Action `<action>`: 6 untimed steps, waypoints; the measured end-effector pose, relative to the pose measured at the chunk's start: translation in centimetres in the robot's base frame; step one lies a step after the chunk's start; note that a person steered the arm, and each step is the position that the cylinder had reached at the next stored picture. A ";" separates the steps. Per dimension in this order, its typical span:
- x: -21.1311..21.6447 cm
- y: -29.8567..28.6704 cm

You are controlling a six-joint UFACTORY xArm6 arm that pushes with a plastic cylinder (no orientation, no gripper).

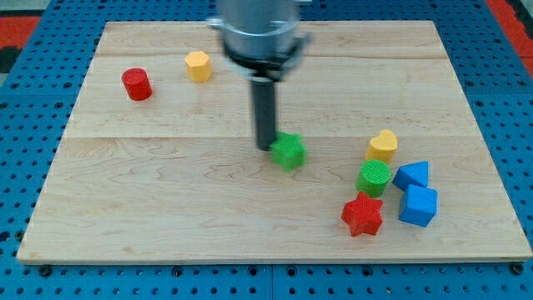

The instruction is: Point at the yellow hexagon

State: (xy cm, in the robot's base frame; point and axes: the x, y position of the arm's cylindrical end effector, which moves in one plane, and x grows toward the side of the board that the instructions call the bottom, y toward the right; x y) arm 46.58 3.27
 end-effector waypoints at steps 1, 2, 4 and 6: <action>-0.2 0.9; -6.1 -5.7; -20.2 -12.9; -12.2 -13.9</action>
